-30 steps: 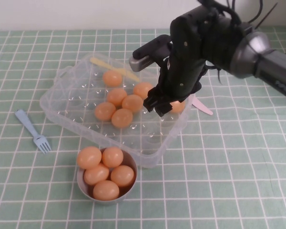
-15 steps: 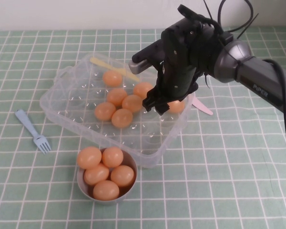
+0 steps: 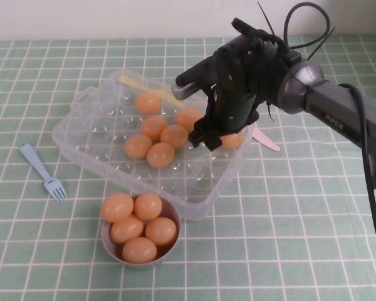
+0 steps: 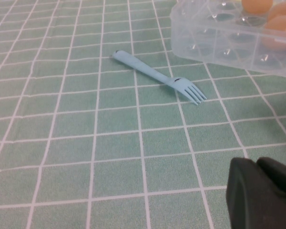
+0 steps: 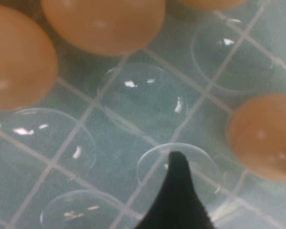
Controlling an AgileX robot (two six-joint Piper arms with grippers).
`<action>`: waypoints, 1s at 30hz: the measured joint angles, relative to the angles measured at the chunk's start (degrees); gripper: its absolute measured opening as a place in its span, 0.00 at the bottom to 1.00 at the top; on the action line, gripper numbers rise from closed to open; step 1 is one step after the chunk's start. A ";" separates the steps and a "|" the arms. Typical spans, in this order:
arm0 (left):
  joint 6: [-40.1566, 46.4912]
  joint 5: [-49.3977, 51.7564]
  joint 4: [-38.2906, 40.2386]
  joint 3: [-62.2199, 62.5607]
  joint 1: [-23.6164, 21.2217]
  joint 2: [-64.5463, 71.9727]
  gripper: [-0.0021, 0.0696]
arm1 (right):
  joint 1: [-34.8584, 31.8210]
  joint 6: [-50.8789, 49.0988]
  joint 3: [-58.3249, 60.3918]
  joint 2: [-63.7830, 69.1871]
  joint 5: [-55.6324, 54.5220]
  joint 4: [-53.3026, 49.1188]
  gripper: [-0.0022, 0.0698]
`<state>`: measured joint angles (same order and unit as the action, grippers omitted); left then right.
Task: Take an egg out of the egg box
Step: Pick up the egg from the plastic box
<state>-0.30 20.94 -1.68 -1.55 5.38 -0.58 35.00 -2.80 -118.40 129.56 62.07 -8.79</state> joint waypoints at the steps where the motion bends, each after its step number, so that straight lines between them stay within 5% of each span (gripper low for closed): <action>1: 0.00 0.00 0.00 0.00 0.00 0.00 0.02 | -0.07 0.00 0.00 0.14 0.00 0.00 0.68; 30: 0.00 0.00 0.00 0.00 0.00 0.00 0.02 | -0.71 -0.07 0.00 1.48 -2.62 -4.25 0.68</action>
<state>-0.30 20.94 -1.68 -1.55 5.38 -0.58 34.29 -2.87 -118.40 131.04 59.46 -13.05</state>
